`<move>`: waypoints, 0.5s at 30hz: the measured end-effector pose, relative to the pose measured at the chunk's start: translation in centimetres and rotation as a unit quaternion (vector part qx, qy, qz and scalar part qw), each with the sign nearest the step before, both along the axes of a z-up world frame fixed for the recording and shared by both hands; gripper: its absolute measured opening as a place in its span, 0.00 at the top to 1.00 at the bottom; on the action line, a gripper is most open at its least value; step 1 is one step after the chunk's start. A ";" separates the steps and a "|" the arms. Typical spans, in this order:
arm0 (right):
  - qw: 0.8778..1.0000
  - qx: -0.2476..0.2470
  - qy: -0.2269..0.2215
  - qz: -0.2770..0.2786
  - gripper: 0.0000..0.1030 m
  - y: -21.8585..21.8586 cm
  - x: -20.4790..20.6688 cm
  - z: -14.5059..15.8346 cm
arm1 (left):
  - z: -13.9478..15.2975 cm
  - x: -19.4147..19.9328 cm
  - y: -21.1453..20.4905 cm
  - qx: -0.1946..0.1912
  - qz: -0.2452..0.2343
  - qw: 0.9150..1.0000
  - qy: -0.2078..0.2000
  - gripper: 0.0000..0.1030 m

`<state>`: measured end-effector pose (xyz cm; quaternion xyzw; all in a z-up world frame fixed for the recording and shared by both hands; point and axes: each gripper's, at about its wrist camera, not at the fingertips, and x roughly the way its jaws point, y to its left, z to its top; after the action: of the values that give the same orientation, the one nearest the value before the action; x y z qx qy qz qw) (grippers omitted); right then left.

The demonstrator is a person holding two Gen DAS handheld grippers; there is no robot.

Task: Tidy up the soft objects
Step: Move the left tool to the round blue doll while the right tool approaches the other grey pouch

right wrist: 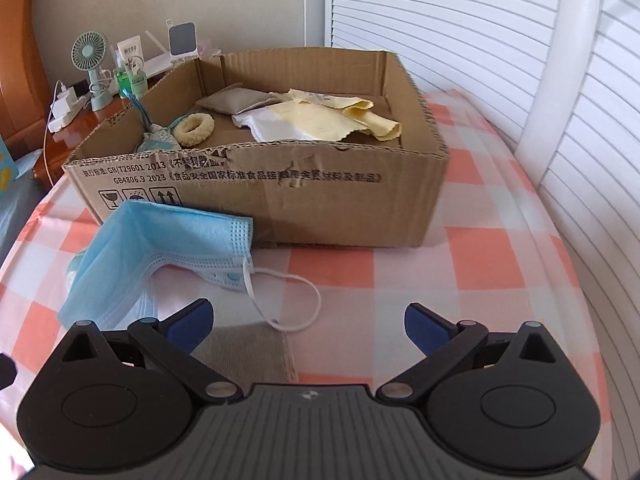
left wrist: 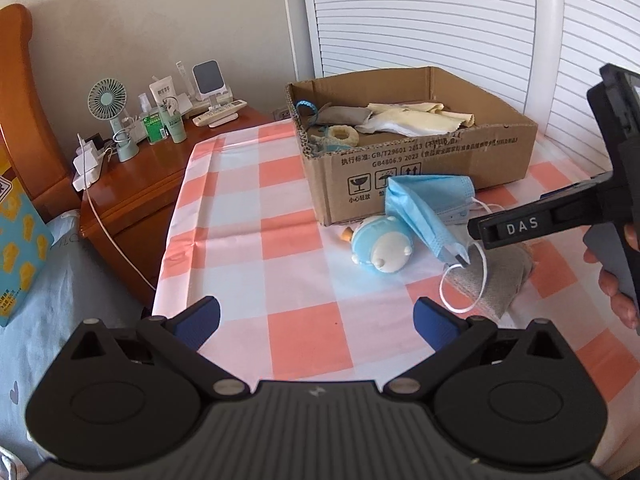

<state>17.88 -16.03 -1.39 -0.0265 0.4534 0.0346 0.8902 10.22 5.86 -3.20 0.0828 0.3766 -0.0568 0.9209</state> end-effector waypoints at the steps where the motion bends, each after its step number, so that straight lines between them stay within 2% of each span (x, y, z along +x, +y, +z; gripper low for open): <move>1: 1.000 -0.004 0.000 0.004 0.00 0.3 0.4 -0.3 | 0.0 0.0 0.2 -0.001 0.004 1.000 0.002 0.01; 5: 0.999 -0.034 -0.003 0.019 0.00 1.4 1.0 -1.0 | -0.2 0.0 1.0 -0.004 0.013 1.000 0.006 0.01; 15: 0.998 -0.032 0.009 0.053 0.00 0.3 -1.7 -0.8 | 0.0 -0.2 0.7 -0.010 0.005 1.000 0.003 0.01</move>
<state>16.22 -15.73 -2.18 -0.0790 0.4604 0.0676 0.8816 9.98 6.53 -3.22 0.0714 0.3791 -0.0557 0.9209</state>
